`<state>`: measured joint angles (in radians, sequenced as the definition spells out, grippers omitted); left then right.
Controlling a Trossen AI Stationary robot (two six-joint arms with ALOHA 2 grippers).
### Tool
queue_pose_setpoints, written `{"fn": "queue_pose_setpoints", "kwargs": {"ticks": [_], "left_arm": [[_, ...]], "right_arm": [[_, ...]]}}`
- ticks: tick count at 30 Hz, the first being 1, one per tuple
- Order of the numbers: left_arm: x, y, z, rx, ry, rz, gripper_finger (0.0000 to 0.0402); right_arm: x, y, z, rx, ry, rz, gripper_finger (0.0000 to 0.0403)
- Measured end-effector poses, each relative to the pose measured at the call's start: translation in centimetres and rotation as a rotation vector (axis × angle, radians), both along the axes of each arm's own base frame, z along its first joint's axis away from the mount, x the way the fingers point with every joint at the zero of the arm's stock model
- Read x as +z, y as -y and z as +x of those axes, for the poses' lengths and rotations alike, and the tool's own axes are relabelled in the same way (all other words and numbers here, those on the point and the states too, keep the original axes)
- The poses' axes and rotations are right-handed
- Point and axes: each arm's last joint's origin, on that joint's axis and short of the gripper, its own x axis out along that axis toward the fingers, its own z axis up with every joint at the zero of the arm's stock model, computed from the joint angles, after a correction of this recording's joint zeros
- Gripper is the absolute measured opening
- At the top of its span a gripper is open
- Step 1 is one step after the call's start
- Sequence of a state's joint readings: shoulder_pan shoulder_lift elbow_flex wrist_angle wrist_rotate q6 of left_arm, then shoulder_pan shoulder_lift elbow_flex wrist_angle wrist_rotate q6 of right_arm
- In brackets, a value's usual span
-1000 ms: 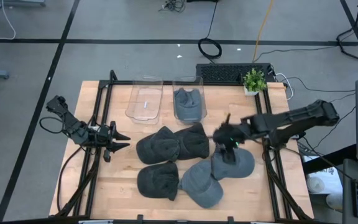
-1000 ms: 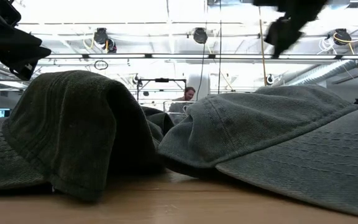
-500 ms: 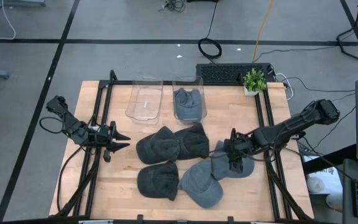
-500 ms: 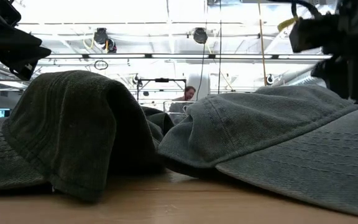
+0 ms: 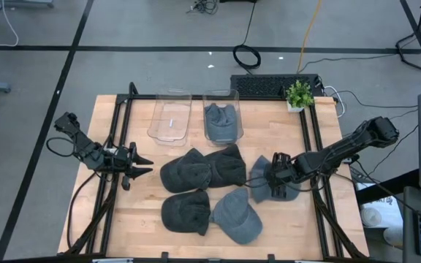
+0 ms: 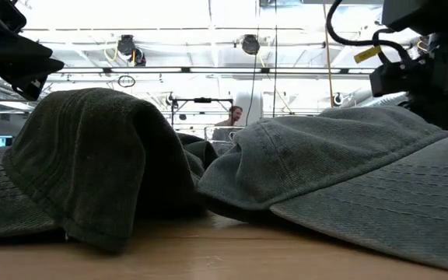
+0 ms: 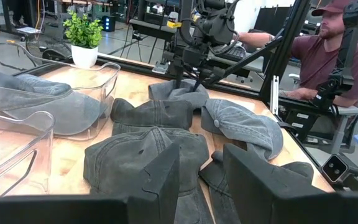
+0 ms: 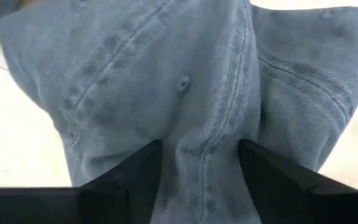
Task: Pick & Place hat
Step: Put the top blue cap into the right transparent bin
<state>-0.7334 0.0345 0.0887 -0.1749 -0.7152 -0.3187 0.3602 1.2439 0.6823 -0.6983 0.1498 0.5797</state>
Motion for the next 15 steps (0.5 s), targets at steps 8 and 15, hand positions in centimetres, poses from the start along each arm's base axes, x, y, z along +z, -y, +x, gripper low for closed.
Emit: {"fn": "queue_pose_setpoints", "kwargs": {"ticks": [8, 15], "left_arm": [[0.0, 0.0, 0.0, 0.0, 0.0, 0.0, 0.0132], [0.0, 0.0, 0.0, 0.0, 0.0, 0.0, 0.0131]], "right_arm": [[-0.5, -0.1, 0.4, 0.049, 0.075, 0.005, 0.0013], [1.9, 0.1, 1.0, 0.027, 0.248, -0.04, 0.0001]]}}
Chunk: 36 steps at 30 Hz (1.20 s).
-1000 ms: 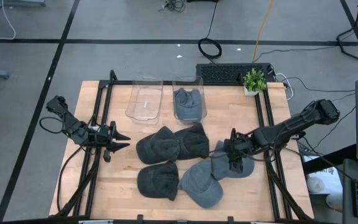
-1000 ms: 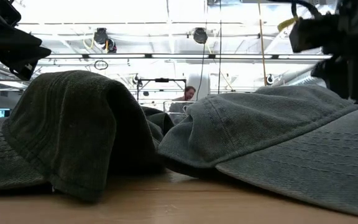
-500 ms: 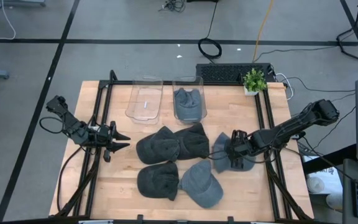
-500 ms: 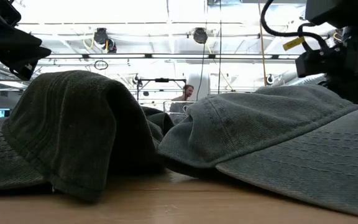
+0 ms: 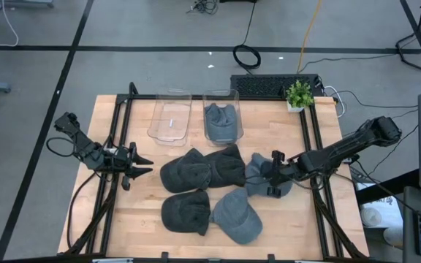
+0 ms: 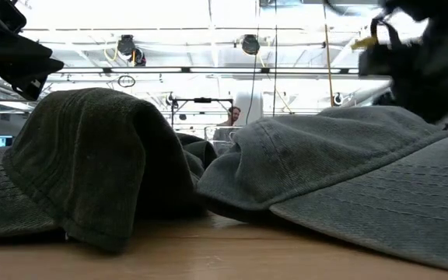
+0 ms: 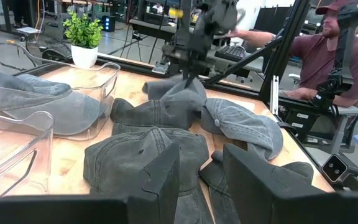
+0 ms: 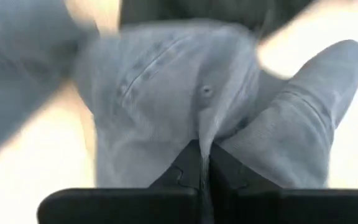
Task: Pick & Place hat
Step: Put the top blue cap into the right transparent bin
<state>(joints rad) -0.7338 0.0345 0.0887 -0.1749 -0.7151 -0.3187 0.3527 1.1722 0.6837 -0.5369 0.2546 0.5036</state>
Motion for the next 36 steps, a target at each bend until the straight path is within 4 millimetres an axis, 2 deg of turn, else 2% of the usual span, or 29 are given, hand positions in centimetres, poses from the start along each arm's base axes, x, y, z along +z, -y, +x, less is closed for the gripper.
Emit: {"fn": "queue_pose_setpoints", "kwargs": {"ticks": [8, 12, 14, 19, 25, 30, 36], "left_arm": [[0.0, 0.0, 0.0, 0.001, 0.0, 0.0, 0.0131], [0.0, 0.0, 0.0, 0.001, 0.0, 0.0, 0.0131], [0.0, 0.0, 0.0, 0.0, 0.0, 0.0, 0.0132], [0.0, 0.0, 0.0, 0.0, 0.0, 0.0, 0.0132], [0.0, 0.0, 0.0, 0.0, 0.0, 0.0, 0.0132], [0.0, 0.0, 0.0, 0.0, 0.0, 0.0, 0.0132], [0.0, 0.0, 0.0, 0.0, 0.0, 0.0, 0.0131]], "right_arm": [[6.7, 1.1, -1.1, -0.073, 0.383, -0.124, 0.0], [8.5, 1.7, -1.0, -0.205, 0.636, -0.263, 0.0], [8.9, 1.7, -0.5, -0.232, 0.76, -0.233, 0.0], [9.2, 2.7, 1.0, -0.116, 1.061, -0.159, 0.0], [9.0, 5.5, 3.1, -0.446, 1.218, -0.362, 0.0], [7.4, 7.2, 5.6, -0.54, 1.343, -0.375, 0.0], [5.2, 9.3, 9.3, -0.615, 1.369, -0.419, 0.0]]}}
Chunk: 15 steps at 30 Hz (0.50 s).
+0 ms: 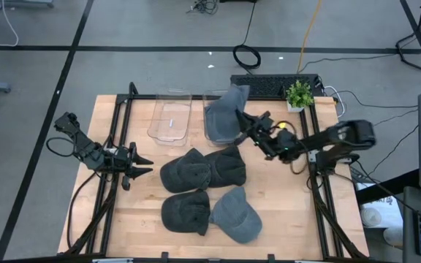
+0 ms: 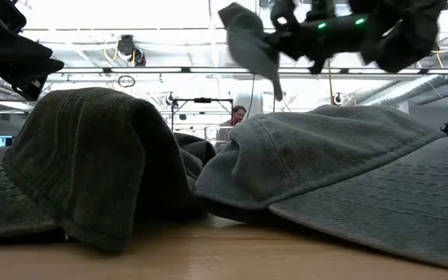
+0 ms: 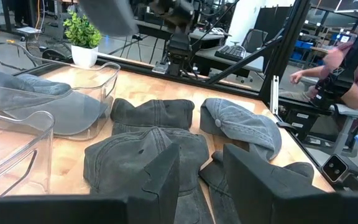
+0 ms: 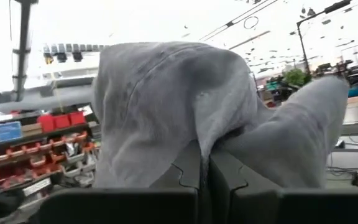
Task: Pick & Place hat
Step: Put the top blue cap into the right transparent bin
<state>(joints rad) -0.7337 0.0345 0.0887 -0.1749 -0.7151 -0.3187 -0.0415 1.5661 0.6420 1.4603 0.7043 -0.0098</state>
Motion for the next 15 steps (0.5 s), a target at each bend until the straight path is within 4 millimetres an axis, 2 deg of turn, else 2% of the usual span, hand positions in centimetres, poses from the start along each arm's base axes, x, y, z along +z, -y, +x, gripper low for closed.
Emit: {"fn": "queue_pose_setpoints", "kwargs": {"ticks": [5, 12, 15], "left_arm": [[0.0, 0.0, 0.0, 0.0, 0.0, 0.0, 0.0132], [0.0, 0.0, 0.0, 0.0, 0.0, 0.0, 0.0131], [0.0, 0.0, 0.0, 0.001, 0.0, 0.0, 0.0131]], "right_arm": [[-1.3, 1.5, 2.8, -0.06, -0.077, -0.029, 0.0], [-4.9, 3.3, 4.9, -0.089, -0.137, 0.04, 0.0], [-6.4, 3.4, 5.5, -0.083, -0.176, 0.069, 0.0]]}}
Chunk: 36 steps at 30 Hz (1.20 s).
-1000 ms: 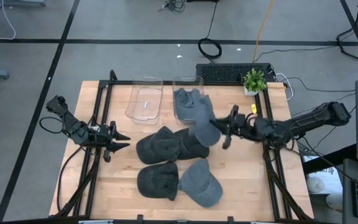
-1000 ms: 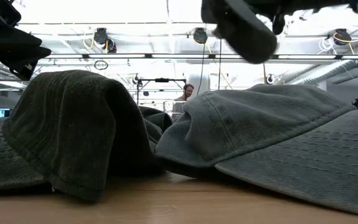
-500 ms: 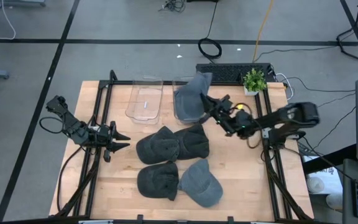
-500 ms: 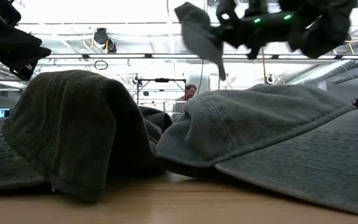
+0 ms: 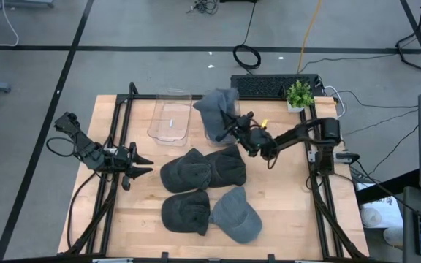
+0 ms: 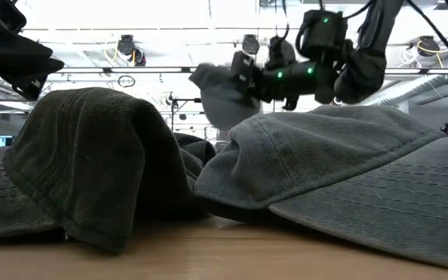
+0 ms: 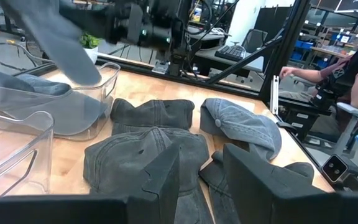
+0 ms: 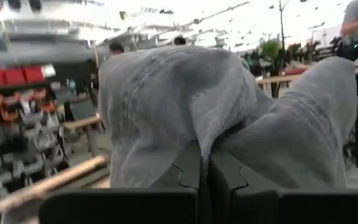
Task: Pick & Place hat
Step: Put the top blue cap into the right transparent bin
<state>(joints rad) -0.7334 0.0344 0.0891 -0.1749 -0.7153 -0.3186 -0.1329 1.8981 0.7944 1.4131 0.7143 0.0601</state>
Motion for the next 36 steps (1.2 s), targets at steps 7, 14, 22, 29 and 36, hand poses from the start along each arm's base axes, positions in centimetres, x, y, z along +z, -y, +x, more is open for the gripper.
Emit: {"fn": "queue_pose_setpoints", "kwargs": {"ticks": [7, 14, 22, 29, 36], "left_arm": [[0.0, 0.0, 0.0, -0.001, 0.0, 0.0, 0.0132], [0.0, 0.0, 0.0, -0.001, 0.0, 0.0, 0.0132], [0.0, 0.0, 0.0, -0.002, 0.0, 0.0, 0.0132], [0.0, 0.0, 0.0, -0.004, 0.0, -0.001, 0.0131], [0.0, 0.0, 0.0, -0.004, 0.0, -0.001, 0.0132]], "right_arm": [[-0.9, -1.5, 0.2, -0.086, -0.107, -0.024, 0.0], [-1.5, -2.7, 0.2, -0.13, -0.199, -0.032, 0.0], [-2.5, -2.9, 0.3, -0.101, -0.194, 0.061, 0.0], [-2.4, -2.6, 0.3, -0.107, -0.194, 0.058, 0.0009], [-2.4, -2.8, 0.3, -0.103, -0.213, 0.04, 0.0072]]}}
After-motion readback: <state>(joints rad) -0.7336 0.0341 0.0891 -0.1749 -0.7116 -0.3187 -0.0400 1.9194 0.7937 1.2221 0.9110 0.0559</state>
